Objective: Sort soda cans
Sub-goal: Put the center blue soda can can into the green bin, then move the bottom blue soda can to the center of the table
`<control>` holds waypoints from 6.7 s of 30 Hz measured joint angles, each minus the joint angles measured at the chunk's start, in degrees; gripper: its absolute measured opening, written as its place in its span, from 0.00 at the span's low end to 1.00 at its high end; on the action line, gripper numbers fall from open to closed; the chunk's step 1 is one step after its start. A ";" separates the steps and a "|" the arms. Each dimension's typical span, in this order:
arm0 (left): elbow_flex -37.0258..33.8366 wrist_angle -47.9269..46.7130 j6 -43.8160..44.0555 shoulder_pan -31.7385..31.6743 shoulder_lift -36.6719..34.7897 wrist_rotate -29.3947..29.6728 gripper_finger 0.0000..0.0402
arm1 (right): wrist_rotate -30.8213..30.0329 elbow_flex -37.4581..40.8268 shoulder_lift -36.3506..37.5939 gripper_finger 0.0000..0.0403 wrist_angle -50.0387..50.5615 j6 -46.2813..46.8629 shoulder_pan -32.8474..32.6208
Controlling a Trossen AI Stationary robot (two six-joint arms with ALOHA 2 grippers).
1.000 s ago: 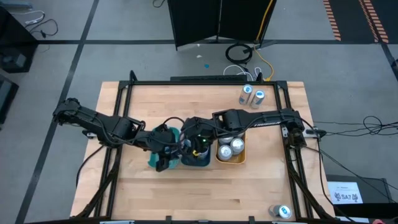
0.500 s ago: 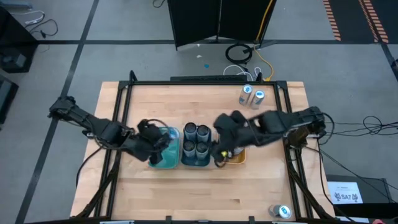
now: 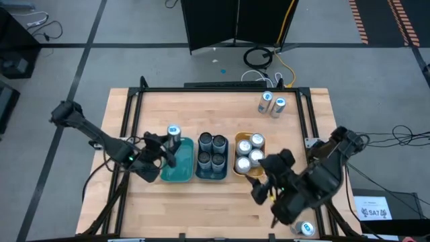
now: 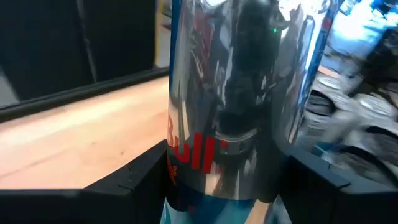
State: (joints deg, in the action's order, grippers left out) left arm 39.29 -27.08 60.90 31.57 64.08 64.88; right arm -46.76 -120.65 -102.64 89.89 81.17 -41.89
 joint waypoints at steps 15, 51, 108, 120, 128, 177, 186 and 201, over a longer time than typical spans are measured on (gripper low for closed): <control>-6.01 21.33 6.51 -3.80 17.75 4.25 0.64 | 0.57 2.05 -0.10 0.82 -0.20 6.69 -3.18; -5.86 25.67 6.44 -10.46 30.01 0.30 0.66 | 3.61 2.05 -0.14 0.82 -3.51 6.47 -3.60; -4.68 27.72 -25.39 -5.91 -2.94 0.53 0.79 | 3.23 2.05 -0.37 0.82 -7.36 3.21 -3.60; -4.68 28.30 -25.41 -5.29 -11.13 -13.38 0.79 | 12.88 2.91 -2.93 0.82 0.03 15.14 -3.14; -4.08 27.92 -30.29 -6.29 -13.01 -15.37 0.79 | 31.08 10.15 -3.02 0.82 0.15 27.94 -2.64; 7.96 17.55 -41.64 -14.53 -13.44 -24.30 0.78 | 59.68 30.26 -2.50 0.82 -15.67 32.23 -19.36; 7.94 17.54 -40.17 -14.53 -13.44 -25.38 0.78 | 61.87 32.73 -2.53 0.73 -19.83 29.12 -19.36; 7.91 17.50 -40.17 -14.05 -13.44 -28.65 0.78 | 52.84 32.76 2.18 0.55 -19.35 27.49 -15.18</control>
State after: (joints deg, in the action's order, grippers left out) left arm 47.20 -9.58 20.73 17.52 50.63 36.23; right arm 6.08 -87.90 -100.46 70.54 108.66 -57.07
